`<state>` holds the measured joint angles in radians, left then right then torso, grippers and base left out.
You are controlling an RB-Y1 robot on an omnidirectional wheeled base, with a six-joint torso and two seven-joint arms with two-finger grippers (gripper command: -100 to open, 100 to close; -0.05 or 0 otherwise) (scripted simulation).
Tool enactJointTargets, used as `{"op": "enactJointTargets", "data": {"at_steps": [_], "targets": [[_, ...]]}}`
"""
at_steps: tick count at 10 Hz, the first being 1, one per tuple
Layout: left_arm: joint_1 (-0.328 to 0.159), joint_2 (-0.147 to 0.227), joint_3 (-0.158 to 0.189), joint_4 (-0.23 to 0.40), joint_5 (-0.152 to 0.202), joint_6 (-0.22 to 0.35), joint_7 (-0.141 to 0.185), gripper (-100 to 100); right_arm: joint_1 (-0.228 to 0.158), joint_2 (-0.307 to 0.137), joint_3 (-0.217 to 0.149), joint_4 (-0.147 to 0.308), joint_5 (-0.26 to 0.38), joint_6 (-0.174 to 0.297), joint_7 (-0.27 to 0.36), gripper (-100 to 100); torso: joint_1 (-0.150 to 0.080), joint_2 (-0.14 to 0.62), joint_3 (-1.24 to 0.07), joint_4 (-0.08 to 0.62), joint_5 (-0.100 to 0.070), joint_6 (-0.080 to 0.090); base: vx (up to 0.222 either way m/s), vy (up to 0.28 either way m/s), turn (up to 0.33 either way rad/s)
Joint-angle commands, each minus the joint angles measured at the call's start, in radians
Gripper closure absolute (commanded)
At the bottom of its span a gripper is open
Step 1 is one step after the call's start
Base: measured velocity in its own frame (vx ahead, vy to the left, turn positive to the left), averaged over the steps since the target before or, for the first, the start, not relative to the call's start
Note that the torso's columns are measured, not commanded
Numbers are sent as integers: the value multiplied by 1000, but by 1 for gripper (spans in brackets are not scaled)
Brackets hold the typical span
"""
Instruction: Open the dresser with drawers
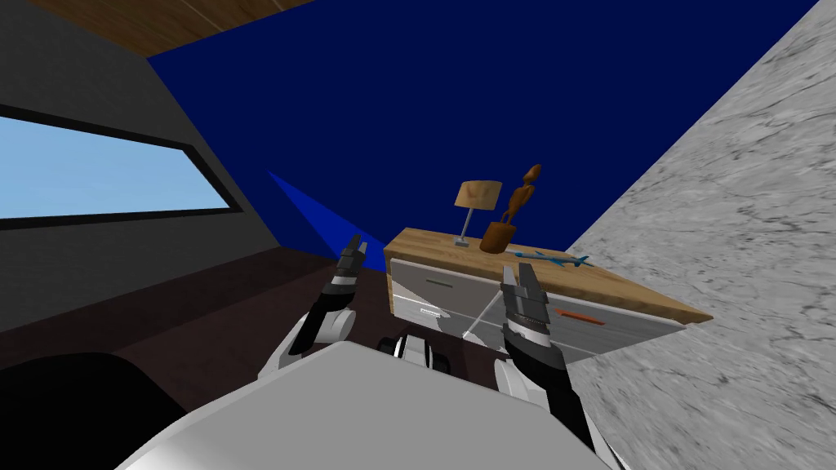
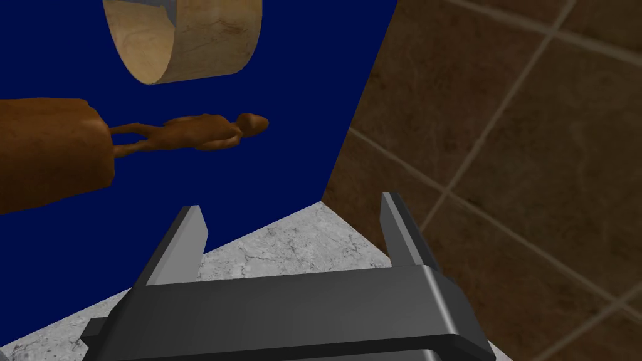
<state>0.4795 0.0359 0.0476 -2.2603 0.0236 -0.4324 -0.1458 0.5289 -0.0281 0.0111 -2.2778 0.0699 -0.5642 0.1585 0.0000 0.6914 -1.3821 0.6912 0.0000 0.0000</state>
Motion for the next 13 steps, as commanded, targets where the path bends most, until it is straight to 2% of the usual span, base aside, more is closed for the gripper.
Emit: {"op": "enactJointTargets", "data": {"at_steps": [1, 5, 6, 8, 9, 11, 12, 13], "targets": [[0, 0, 0, 0, 0, 0, 0, 0, -16, -54, 18, 31, 49, 45, 13, -100, 0, 34, -69, 33, 0, 0, -6, 20, 35], [0, 0, 0, 1, 0, 0, 0, 0, -51, -99, 61, 97, 162, 149, 44, -100, 0, 46, -94, 47, 0, 0, -6, 25, 38], [0, 0, 0, 1, 0, 0, 0, 0, -51, -99, 61, 97, 167, 149, 44, -100, 0, 46, -94, 47, 0, 0, -4, 20, 17], [0, 0, 0, 1, 0, 0, 0, 0, -73, -115, 90, 137, 234, 213, 65, -100, 0, 47, -94, 47, 0, 0, -6, 25, 34], [0, 0, 0, 1, 0, 0, 0, 0, -73, -115, 90, 137, 247, 218, 65, -100, 0, 47, -94, 47, 0, 0, -3, 24, 28], [0, 0, 0, 1, 0, 0, 0, 0, -99, -128, 123, 180, 315, 286, 89, -100, 0, 47, -94, 47, 0, 0, -6, 27, 48], [0, 0, 0, 1, 0, 0, 0, 0, -99, -128, 123, 180, 336, 296, 89, -100, 0, 47, -94, 47, 0, 0, -7, 26, 24], [0, 0, 0, 0, 0, 0, 0, 0, -112, -134, 140, 202, 369, 335, 102, -100, 0, 47, -94, 47, 0, 0, -5, 28, 43]]}}
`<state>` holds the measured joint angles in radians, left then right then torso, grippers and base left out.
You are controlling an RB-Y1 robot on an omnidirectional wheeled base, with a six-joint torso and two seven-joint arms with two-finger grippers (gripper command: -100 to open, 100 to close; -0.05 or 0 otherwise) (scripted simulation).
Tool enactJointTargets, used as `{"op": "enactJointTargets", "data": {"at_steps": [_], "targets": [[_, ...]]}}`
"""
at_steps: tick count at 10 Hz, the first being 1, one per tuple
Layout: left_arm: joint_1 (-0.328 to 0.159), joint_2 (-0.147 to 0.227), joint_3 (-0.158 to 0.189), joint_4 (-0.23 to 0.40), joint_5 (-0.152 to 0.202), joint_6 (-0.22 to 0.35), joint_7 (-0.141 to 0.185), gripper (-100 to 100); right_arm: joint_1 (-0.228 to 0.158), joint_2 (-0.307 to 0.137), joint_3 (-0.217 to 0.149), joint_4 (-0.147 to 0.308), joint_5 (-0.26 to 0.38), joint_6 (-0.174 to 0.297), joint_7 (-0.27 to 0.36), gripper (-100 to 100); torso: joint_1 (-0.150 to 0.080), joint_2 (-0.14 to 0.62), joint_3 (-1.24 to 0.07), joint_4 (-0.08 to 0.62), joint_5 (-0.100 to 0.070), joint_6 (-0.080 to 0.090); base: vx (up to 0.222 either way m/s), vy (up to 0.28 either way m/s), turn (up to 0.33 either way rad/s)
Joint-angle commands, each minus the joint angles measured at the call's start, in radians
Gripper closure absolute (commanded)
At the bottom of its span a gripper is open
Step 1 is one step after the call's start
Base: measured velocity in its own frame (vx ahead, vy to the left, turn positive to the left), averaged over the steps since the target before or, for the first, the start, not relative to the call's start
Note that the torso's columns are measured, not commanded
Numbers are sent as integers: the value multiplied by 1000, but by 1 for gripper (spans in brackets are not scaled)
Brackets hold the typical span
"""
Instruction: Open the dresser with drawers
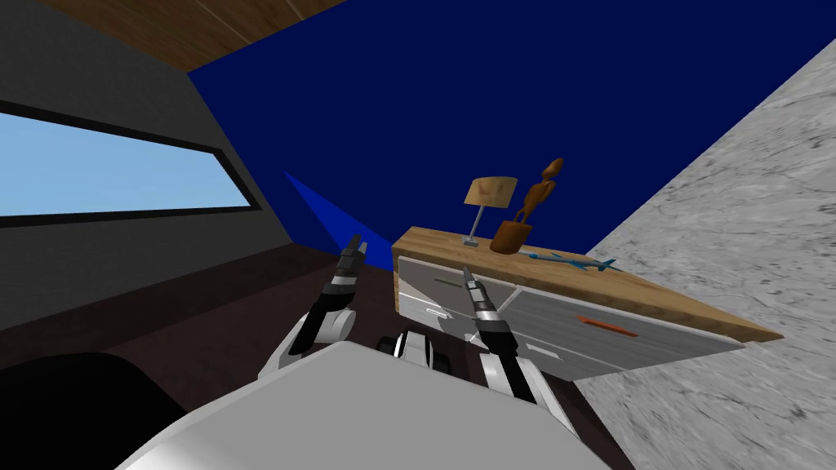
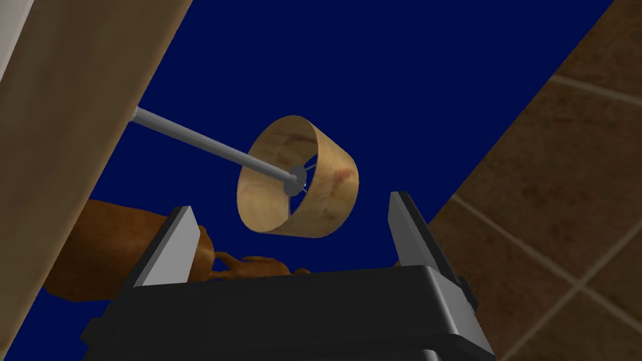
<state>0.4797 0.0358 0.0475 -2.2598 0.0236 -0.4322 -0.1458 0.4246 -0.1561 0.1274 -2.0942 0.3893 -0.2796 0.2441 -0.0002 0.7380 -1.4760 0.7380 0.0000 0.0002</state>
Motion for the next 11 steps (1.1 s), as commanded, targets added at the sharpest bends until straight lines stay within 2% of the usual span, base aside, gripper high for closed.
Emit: {"op": "enactJointTargets", "data": {"at_steps": [1, 2, 3, 4, 5, 6, 7, 8, 9, 10, 11], "targets": [[0, 0, 0, 0, 0, 0, 0, 0, -8, -6, 24, 19, 65, 53, 17, -100, 0, 0, 0, 0, 0, 0, -2, 21, 20], [0, 0, 0, 0, 0, 0, 0, 0, -22, -11, 42, 42, 104, 96, 30, -100, 0, 0, 0, 0, 0, 0, -3, 23, 42], [0, 0, 0, 0, 0, 0, 0, 0, -22, -11, 42, 42, 115, 96, 30, -100, 0, 0, 0, 0, 0, 0, -3, 20, 24], [0, 0, 0, 0, 0, 0, 0, 0, -36, -17, 61, 67, 157, 137, 44, -100, 0, 0, 0, 0, 0, 0, -5, 24, 48], [0, 0, 0, 0, 0, 0, 0, 0, -36, -17, 61, 67, 167, 141, 44, -100, 0, 0, 0, 0, 0, 0, -2, 23, 24], [0, 0, 0, 0, 0, 0, 0, 0, -51, -22, 80, 93, 207, 187, 58, -100, 0, 0, 0, 0, 0, 0, 0, 25, 34], [0, 0, 0, 0, 0, 0, 0, 0, -51, -22, 80, 93, 220, 187, 58, -100, 0, 0, 0, 0, 0, 0, -4, 20, 29], [0, 0, 0, 0, 0, 0, 0, 0, -66, -26, 100, 120, 257, 231, 72, -100, 0, 0, 0, 0, 0, 0, -7, 27, 53], [0, 0, 0, 0, 0, 0, 0, 0, -66, -26, 100, 120, 274, 233, 72, -100, 1, 0, 0, 0, 0, 0, -5, 26, 24], [0, 0, 0, 0, 0, 0, 0, 0, -82, -31, 120, 148, 311, 273, 87, -100, 0, 0, 0, 0, 0, 0, -5, 30, 38], [0, 0, 0, 0, 0, 0, 0, 0, -82, -31, 120, 148, 328, 281, 87, -100, 0, 0, 0, 0, 0, 0, -2, 24, 26]]}}
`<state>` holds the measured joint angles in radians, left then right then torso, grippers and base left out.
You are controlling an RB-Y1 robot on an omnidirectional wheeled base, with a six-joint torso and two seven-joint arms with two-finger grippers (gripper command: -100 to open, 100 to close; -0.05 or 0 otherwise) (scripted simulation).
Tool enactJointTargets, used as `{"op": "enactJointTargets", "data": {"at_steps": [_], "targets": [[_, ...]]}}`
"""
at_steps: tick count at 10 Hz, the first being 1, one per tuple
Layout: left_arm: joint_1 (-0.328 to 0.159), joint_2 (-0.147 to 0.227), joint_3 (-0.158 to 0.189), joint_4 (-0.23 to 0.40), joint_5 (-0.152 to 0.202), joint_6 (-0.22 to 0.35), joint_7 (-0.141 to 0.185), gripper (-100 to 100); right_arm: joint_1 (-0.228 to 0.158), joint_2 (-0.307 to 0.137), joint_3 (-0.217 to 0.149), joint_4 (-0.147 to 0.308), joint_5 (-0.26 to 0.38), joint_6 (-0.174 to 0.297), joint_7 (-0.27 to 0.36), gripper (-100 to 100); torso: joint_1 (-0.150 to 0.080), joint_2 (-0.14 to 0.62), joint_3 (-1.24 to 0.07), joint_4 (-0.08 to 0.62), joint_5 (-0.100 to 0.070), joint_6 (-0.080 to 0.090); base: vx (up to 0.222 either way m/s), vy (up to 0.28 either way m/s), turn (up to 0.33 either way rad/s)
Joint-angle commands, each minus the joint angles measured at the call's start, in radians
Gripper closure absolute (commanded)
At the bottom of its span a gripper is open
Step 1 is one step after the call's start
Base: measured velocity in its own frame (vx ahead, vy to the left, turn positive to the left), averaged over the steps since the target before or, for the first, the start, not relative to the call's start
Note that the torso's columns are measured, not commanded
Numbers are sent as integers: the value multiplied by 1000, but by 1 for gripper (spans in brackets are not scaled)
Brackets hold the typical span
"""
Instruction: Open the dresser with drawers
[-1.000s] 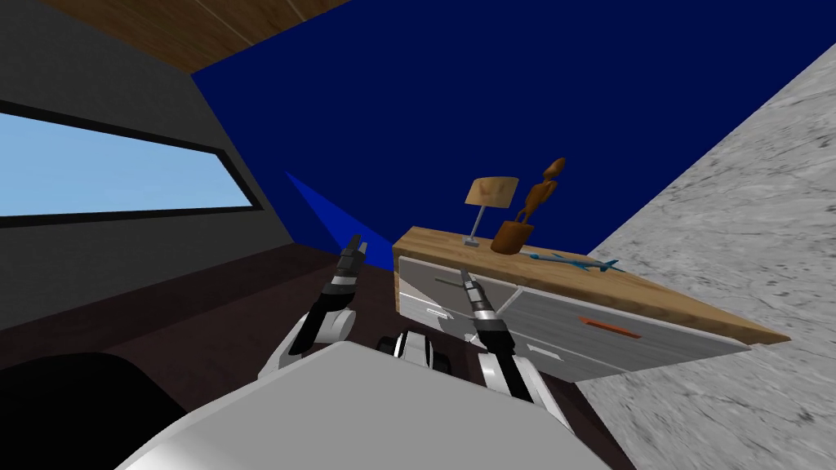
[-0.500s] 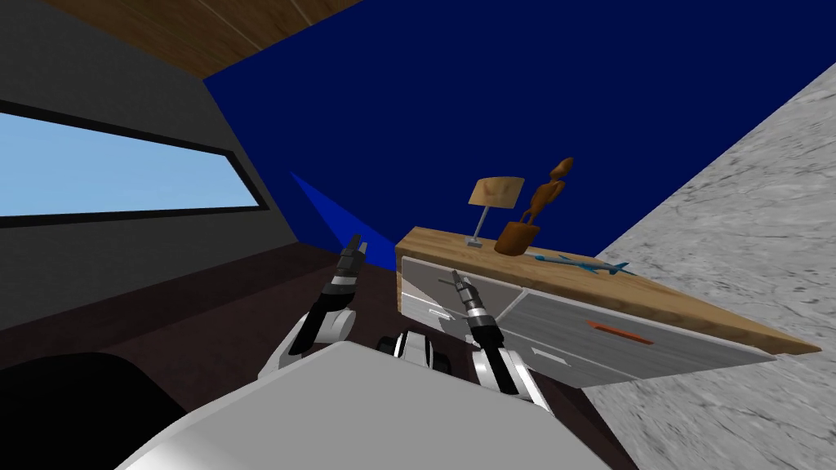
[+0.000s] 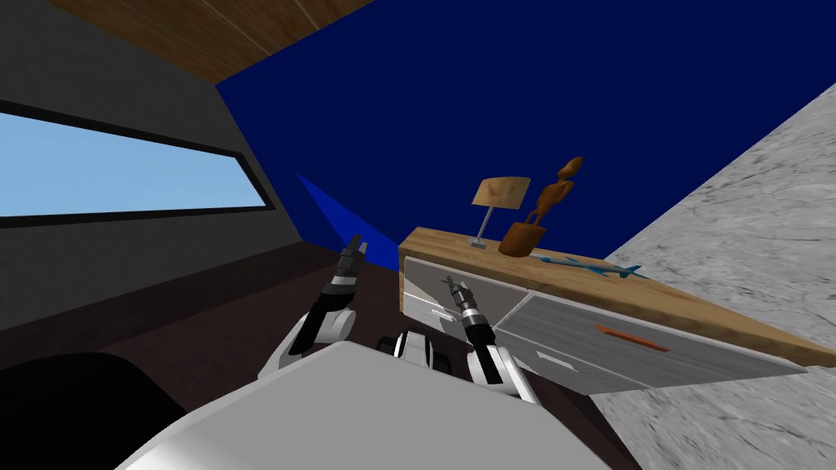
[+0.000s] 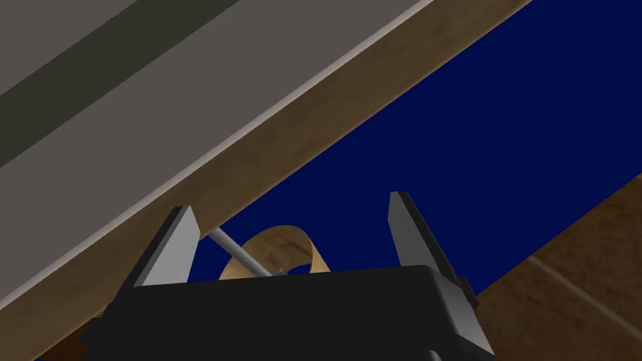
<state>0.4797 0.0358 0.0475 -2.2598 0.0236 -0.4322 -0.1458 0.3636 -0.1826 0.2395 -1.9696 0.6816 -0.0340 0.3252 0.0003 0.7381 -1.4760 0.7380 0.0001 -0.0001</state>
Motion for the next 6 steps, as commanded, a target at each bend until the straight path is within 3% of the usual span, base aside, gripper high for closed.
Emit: {"op": "enactJointTargets", "data": {"at_steps": [1, 2, 5, 6], "targets": [[0, 0, 0, 0, 0, 0, 0, 0, -38, -9, 28, 53, 71, 77, 20, -100, -1, 0, 0, 0, 0, 0, -2, 24, 51], [0, 0, 0, 0, 0, 0, 0, 0, -38, -9, 28, 53, 91, 84, 20, -100, 0, 0, 0, 0, 0, 0, -2, 23, 26], [0, 0, 0, 0, 0, 0, 0, 0, -71, -18, 68, 118, 178, 171, 49, -100, 0, 0, 0, 0, 0, 0, -5, 26, 40], [0, 0, 0, 0, 0, 0, 0, 0, -71, -18, 68, 118, 202, 183, 49, -100, 0, 0, 0, 0, 0, 0, -1, 23, 27]]}}
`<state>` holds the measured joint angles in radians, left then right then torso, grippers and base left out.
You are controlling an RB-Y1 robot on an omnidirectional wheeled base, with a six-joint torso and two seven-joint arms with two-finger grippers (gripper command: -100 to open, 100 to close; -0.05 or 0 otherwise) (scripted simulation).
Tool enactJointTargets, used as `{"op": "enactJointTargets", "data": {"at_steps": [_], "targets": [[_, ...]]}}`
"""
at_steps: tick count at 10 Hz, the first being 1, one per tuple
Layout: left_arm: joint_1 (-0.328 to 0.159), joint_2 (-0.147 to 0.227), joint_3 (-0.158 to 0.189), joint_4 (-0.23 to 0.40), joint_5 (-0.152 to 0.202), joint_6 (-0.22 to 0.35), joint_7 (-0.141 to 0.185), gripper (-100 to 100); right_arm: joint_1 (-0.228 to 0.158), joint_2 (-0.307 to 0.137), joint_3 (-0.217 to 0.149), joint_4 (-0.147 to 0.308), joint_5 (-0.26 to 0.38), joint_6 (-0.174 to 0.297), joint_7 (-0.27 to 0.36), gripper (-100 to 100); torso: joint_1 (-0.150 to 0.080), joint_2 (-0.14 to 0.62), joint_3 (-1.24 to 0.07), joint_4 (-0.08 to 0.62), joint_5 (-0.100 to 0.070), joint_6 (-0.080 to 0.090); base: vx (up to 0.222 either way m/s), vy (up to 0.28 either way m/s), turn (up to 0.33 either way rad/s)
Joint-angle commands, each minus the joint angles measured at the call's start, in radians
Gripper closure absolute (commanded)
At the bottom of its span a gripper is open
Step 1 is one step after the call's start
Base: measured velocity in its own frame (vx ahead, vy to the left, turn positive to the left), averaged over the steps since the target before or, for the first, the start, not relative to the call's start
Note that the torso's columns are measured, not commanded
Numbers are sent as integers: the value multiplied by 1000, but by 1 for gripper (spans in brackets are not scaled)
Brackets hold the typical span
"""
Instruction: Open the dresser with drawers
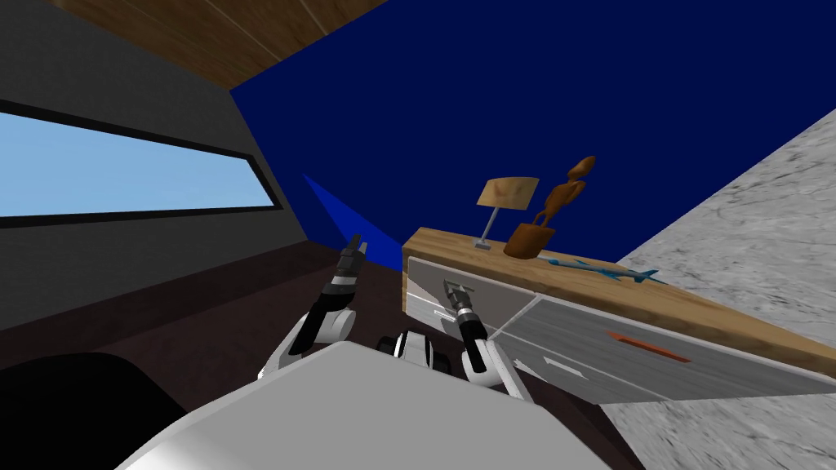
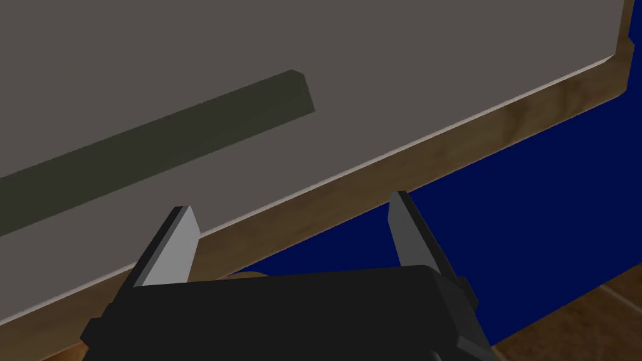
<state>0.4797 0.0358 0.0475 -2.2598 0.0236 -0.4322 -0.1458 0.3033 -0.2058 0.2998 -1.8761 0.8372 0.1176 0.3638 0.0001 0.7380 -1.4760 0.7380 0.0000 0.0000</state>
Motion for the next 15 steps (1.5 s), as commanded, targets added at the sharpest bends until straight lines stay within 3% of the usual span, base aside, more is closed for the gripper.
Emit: {"op": "enactJointTargets", "data": {"at_steps": [1, 4, 7, 8, 9, 10, 11, 12, 13, 14, 15], "targets": [[0, 0, 0, 0, 0, 0, 0, 0, -29, 2, 28, 59, 76, 71, 25, -100, 0, 0, 0, 0, 0, 0, -2, 32, 41], [0, 0, 0, 0, 0, 0, 0, 0, -46, -2, 49, 96, 158, 133, 39, -100, 0, 0, 0, 0, 0, 0, -1, 25, 36], [0, 0, 0, 0, 0, 0, 0, 0, -83, -10, 89, 173, 253, 210, 68, -100, 0, 0, 0, 0, 0, 0, -5, 27, 39], [0, 0, 0, 0, 0, 0, 0, 0, -83, -10, 89, 173, 268, 235, 68, -100, 0, 0, 0, 0, 0, 0, -1, 24, 26], [0, 0, 0, 0, 0, 0, 0, 0, -102, -13, 109, 211, 298, 271, 81, -100, 0, 0, 0, 0, 0, 0, -1, 28, 46], [0, 0, 0, 0, 0, 0, 0, 0, -102, -13, 109, 213, 320, 286, 81, -100, 0, 0, 0, 0, 0, 0, -1, 24, 25], [0, 0, 0, 0, 0, 0, 0, 0, -120, -18, 129, 254, 351, 326, 95, -100, 0, 0, 0, 0, 0, 0, -2, 24, 43], [0, 0, 0, 0, 0, 0, 0, 0, -120, -18, 129, 254, 376, 336, 95, -100, 0, 0, 0, 0, 0, 0, -1, 24, 27], [0, 0, 0, 0, 0, 0, 0, 0, -139, -23, 148, 295, 406, 373, 108, -100, 0, 0, 0, 0, 0, 0, -1, 28, 42], [0, 0, 0, 0, 0, 0, 0, 0, -139, -23, 148, 295, 429, 386, 108, -100, 0, 0, 0, 0, 0, 0, -1, 23, 28], [0, 0, 0, 0, 0, 0, 0, 0, -157, -28, 167, 336, 464, 421, 121, -100, 0, 0, 0, 0, 0, 0, -3, 27, 37]]}}
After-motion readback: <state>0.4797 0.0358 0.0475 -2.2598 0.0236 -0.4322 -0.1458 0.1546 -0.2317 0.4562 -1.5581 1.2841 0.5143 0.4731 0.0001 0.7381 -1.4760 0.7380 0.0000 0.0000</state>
